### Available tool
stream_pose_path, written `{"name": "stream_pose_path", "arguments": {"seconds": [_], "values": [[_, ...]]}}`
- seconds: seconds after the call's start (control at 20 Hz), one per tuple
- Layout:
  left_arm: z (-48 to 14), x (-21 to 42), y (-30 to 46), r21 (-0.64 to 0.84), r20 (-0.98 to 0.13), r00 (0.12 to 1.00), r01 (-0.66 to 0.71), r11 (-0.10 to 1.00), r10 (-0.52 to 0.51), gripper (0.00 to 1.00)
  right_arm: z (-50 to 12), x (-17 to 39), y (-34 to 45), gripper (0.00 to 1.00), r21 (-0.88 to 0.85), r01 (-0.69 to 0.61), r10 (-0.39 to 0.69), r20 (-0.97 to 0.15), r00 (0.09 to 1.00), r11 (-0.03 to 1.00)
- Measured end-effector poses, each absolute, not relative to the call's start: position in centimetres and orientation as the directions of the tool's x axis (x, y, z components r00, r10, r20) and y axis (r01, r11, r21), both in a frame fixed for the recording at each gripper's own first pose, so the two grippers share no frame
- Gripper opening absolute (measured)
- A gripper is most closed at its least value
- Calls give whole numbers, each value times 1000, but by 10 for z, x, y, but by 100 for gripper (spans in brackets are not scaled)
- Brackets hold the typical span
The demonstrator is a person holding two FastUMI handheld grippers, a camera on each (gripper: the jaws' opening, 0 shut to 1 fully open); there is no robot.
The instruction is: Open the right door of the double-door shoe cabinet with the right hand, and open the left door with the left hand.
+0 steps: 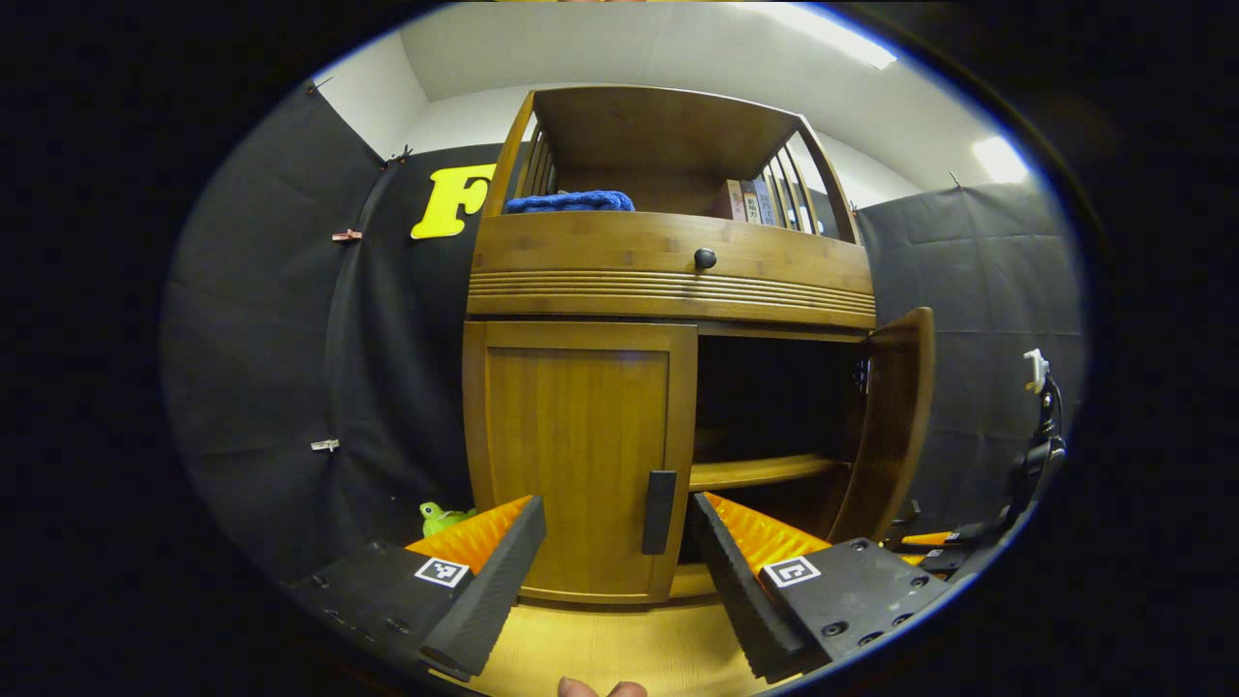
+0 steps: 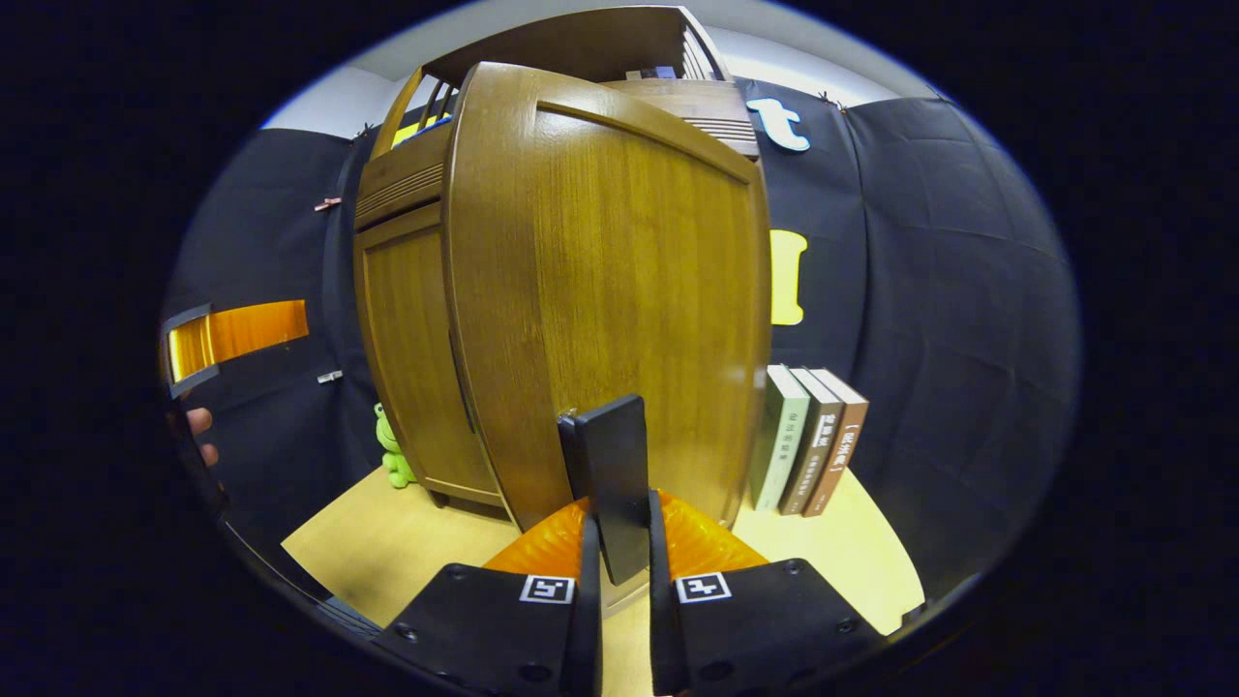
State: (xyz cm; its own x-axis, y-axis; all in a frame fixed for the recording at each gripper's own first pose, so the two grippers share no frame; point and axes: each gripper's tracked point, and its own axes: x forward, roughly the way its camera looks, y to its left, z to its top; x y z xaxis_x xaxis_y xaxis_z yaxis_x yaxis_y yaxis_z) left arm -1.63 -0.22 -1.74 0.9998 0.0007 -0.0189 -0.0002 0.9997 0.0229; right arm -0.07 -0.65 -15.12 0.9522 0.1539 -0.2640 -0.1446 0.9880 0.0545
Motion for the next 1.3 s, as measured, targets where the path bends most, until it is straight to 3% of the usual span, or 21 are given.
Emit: {"name": "stream_pose_path", "arguments": {"seconds": [0.3, 0.65, 1.2, 1.3], "values": [[-21, 3, -28, 31, -27, 999, 40, 999, -39, 92, -130, -20, -60, 22, 117, -80, 105, -230, 968, 990], [-26, 24, -55, 37, -38, 997, 69, 997, -68, 92, -116, -35, -109, 17, 26, -46, 51, -225, 973, 999], [-38, 55, -47, 53, -57, 998, -1, 999, 4, 92, -98, -41, -186, 16, 32, 69, -62, -190, 980, 997], [-42, 63, -44, 69, -61, 998, -18, 997, 22, 92, -94, -43, -181, 17, 53, 48, -37, -185, 982, 997]]}}
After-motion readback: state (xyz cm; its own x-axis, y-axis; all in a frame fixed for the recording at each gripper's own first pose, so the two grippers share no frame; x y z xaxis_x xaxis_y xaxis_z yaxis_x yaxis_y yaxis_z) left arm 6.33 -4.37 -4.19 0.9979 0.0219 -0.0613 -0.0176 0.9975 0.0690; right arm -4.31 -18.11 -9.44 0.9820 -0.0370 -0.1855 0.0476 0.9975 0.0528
